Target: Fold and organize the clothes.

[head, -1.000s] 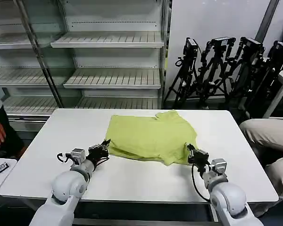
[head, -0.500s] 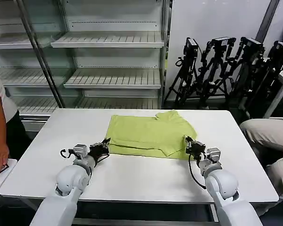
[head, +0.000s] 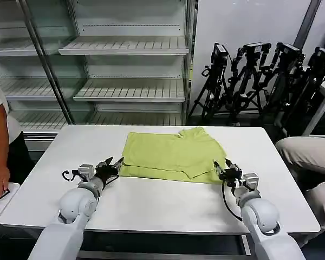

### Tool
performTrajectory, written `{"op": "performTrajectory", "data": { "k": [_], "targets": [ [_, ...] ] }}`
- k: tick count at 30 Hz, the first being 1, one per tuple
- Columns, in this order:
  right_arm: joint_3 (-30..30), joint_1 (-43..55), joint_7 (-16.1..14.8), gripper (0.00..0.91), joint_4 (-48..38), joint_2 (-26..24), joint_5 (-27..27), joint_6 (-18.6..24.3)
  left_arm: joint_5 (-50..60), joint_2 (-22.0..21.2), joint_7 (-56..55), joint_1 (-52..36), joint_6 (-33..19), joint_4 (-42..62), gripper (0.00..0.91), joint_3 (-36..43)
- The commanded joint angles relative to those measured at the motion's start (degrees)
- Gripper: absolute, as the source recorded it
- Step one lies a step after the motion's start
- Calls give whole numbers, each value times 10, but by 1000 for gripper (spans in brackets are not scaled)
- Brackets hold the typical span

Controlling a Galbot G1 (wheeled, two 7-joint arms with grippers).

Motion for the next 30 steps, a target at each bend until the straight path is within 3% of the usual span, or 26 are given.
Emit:
{"op": "performTrajectory", "data": {
  "k": [1, 2, 3, 4, 5, 21, 30],
  "targets": [
    [19, -66, 24, 907, 40, -13, -12, -26, 27, 11, -14, 46, 1, -22, 907, 17],
    [19, -67, 25, 796, 38, -12, -11, -27, 31, 11, -17, 45, 1, -19, 907, 17],
    [19, -67, 28, 484, 37, -11, -9, -28, 33, 12, -18, 42, 1, -14, 746, 16],
    [18, -67, 30, 0, 36, -10, -6, -31, 33, 13, -18, 41, 1, -13, 101, 16],
    [17, -66, 30, 0, 35, -10, -2, -34, 32, 15, -19, 40, 1, -10, 20, 16],
    [9, -47, 25, 0, 17, -5, 26, -34, 44, 20, 0, 32, 1, 11, 10, 32],
    [22, -143, 14, 0, 130, -12, 11, -30, 59, 35, -1, 148, 1, -120, 10, -17]
  ]
}}
